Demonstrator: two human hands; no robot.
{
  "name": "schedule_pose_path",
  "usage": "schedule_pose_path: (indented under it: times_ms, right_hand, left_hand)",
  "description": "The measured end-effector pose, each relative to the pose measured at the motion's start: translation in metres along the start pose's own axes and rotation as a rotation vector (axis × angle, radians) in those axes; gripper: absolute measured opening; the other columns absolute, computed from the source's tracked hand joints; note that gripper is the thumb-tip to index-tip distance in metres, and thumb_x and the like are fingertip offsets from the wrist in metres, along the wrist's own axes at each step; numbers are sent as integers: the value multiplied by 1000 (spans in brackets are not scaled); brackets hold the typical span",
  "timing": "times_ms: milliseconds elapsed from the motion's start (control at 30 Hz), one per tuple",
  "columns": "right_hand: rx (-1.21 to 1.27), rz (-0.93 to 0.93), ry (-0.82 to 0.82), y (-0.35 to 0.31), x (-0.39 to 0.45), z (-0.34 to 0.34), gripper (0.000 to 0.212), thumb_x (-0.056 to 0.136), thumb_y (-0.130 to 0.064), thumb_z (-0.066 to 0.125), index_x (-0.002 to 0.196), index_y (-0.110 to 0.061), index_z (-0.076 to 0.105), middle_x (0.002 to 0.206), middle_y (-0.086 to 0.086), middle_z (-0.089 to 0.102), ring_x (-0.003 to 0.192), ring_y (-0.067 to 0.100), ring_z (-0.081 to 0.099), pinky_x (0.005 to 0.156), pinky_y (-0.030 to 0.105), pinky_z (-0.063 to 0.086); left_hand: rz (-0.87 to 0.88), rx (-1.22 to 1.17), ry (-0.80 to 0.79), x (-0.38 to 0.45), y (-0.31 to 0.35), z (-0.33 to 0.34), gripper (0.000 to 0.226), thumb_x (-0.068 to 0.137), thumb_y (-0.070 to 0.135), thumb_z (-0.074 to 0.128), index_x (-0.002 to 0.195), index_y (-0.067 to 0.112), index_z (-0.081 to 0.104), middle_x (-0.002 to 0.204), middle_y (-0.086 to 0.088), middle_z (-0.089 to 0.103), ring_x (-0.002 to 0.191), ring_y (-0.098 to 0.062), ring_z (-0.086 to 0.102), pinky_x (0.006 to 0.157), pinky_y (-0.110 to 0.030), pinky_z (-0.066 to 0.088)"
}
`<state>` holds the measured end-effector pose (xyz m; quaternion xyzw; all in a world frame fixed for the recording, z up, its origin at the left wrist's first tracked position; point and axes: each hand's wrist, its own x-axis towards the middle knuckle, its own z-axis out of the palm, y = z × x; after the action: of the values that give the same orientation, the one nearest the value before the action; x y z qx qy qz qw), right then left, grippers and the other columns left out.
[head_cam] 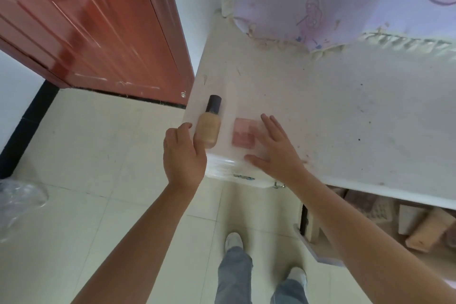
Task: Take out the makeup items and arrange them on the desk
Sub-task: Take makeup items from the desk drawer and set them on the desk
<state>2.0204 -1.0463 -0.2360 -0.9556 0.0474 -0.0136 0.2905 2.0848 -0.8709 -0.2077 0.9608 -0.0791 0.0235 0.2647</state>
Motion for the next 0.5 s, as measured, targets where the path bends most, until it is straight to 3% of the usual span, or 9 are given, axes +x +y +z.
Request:
schedule_pose_path:
  times_ms: [100,200,267,300,367,433,500]
  right_hand:
    - [38,66,137,12,-39,-12,49,73,-9,71,116,7,55,129,32,46,124,47,37,102,41,27]
    - [-25,128,369,43,-101,-35,24,68,-2,67,89,8,67,90,27,65,88,40,62,85,27,44]
    - [-65,219,412,70,-151,-55,11,68,-1,67,77,6,68,74,19,66,71,30,62,71,25,44]
    - [-82,294,392,85,-177,-64,9,69,1,69,77,6,68,71,18,66,68,30,61,66,28,46]
    - [-76,517,247,117,-222,-83,13,73,2,69,86,6,67,76,20,67,70,34,63,64,30,47]
    - [-73,813,25,148,-254,-96,24,83,-9,60,105,1,62,97,20,65,89,34,61,73,33,45]
    - [-108,995,-117,177,-269,-102,36,87,-22,54,118,-2,53,112,21,58,102,35,55,81,35,43]
  left_hand:
    - [307,-17,61,-45,19,11,28,81,12,46,90,-7,63,75,-22,61,65,-33,61,57,-28,51]
    - [550,-91,-174,-92,56,38,29,77,13,43,87,-1,66,74,-13,63,65,-25,63,59,-25,50]
    - [680,-87,-336,-123,85,59,22,73,13,48,81,4,67,72,-8,64,62,-21,63,53,-21,51]
    - [731,-72,-422,-139,99,71,16,69,11,57,79,6,68,71,-8,64,60,-21,63,50,-21,51]
    - [763,-10,-611,-166,126,94,25,62,4,70,86,3,67,80,-13,65,68,-25,64,53,-24,53]
    - [729,119,-753,-187,152,116,33,81,10,56,114,4,55,114,-18,54,103,-28,55,80,-32,50]
    - [660,215,-828,-201,171,136,39,91,17,40,129,10,39,133,-14,39,121,-27,38,95,-38,37]
